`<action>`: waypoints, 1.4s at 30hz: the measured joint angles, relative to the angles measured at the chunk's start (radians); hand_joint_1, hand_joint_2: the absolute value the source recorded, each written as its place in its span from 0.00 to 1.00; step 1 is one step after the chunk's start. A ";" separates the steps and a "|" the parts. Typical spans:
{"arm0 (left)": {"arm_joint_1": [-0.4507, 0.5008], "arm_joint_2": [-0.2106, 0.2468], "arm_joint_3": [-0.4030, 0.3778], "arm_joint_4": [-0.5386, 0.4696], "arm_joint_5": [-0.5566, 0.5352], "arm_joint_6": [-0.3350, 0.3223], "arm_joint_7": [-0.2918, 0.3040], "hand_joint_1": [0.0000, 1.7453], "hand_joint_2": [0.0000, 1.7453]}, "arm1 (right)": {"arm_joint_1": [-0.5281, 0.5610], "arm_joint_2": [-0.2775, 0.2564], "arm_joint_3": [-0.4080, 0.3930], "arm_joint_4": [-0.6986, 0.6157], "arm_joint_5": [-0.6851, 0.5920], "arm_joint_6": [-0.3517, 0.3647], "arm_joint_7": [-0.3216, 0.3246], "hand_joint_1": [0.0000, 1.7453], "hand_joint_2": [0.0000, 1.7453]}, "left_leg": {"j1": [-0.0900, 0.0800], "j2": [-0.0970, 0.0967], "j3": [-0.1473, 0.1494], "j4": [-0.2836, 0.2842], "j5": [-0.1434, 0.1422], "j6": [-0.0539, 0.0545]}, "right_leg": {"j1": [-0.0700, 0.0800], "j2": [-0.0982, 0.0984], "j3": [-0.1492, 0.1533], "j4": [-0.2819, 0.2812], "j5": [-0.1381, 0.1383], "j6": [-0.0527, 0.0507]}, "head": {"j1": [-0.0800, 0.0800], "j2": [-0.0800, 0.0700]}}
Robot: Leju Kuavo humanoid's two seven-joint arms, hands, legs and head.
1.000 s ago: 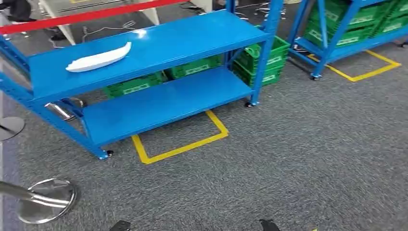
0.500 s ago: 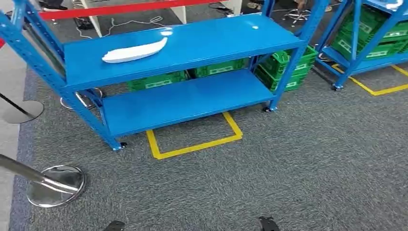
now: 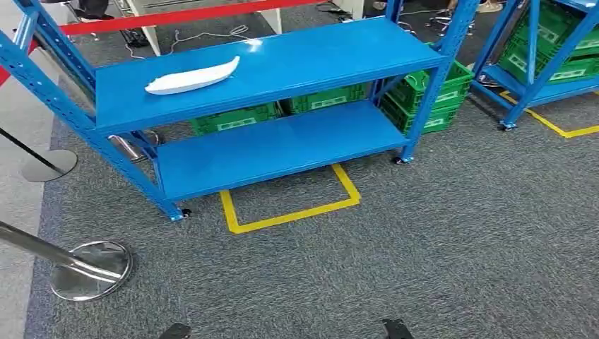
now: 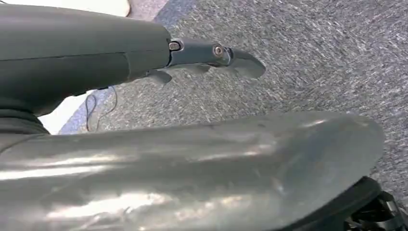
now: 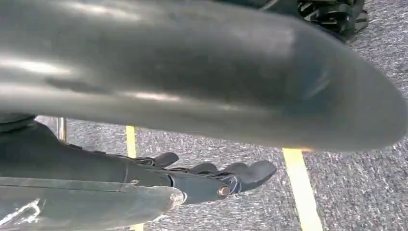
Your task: Take the parts from the cabinet and place them on the table.
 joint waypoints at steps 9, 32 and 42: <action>0.004 0.000 0.000 0.000 0.000 0.000 -0.001 0.00 0.00 | 0.004 0.000 -0.006 0.000 0.001 0.000 0.000 0.00 0.00 | 0.005 0.000 0.001 -0.011 0.004 -0.069 | 0.003 -0.001 -0.003 0.000 0.001 -0.003 | 0.001 0.000; 0.018 -0.007 0.021 0.000 0.029 0.062 -0.023 0.00 1.00 | 0.009 0.005 -0.043 0.000 -0.010 0.088 0.042 0.00 1.00 | 0.003 0.000 0.001 -0.011 0.003 -0.064 | 0.000 -0.002 0.007 -0.018 0.008 0.005 | 0.001 0.000; 0.018 -0.009 0.028 0.000 0.056 0.090 -0.120 0.00 1.00 | 0.010 0.013 -0.070 0.000 -0.024 0.093 0.046 0.00 0.00 | 0.002 0.000 0.001 -0.011 0.003 -0.064 | 0.001 -0.002 0.007 -0.018 0.008 0.005 | 0.001 0.000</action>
